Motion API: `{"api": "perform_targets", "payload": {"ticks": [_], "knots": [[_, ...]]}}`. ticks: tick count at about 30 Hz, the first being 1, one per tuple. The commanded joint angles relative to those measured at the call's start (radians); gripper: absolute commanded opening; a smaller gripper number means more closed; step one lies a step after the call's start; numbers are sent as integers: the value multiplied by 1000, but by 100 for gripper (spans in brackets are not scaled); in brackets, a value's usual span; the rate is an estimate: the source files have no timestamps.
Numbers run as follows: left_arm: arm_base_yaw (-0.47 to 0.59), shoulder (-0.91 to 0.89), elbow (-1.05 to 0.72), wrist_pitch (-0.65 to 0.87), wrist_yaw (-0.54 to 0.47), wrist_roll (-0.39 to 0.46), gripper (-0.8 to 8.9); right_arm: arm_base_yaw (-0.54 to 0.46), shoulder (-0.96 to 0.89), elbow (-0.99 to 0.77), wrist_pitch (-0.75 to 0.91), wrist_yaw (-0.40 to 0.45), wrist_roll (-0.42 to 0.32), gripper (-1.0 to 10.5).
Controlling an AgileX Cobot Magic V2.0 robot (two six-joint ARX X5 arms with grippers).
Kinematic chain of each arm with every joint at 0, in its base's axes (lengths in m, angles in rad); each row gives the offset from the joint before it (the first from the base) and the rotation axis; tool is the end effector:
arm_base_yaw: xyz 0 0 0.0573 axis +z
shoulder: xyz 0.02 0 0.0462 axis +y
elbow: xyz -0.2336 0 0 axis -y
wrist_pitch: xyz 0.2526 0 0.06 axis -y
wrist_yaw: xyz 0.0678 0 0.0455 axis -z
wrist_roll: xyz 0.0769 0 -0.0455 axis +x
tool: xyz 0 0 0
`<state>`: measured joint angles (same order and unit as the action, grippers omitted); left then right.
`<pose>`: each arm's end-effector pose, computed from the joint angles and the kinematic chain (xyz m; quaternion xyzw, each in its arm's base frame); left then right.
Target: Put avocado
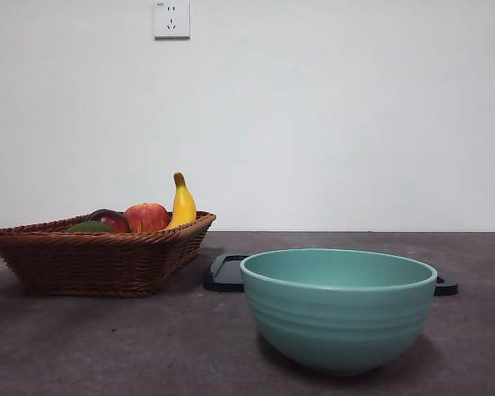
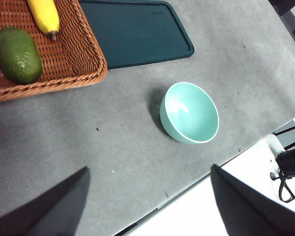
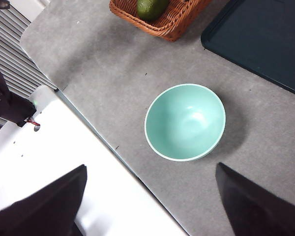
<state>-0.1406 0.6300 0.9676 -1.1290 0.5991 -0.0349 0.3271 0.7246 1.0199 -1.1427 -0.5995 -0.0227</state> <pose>0.1345 -0.0628 0.2880 -0.1026 0.3811 -0.3269 0.8587 0.1340 0.0913 0.2908 0.0466 0.4027 0.4120 0.8161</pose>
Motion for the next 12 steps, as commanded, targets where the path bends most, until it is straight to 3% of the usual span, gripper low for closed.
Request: {"api": "perform_targets", "payload": {"ticks": [1, 8, 12], "knots": [[-2, 21, 25, 25, -2, 13, 414, 5, 7, 19, 8, -3, -10, 434], [-19, 114, 47, 135, -61, -7, 409, 5, 7, 19, 8, -2, -8, 434], [-48, 217, 99, 183, -168, -8, 409, 5, 8, 19, 12, -2, -8, 434]]}}
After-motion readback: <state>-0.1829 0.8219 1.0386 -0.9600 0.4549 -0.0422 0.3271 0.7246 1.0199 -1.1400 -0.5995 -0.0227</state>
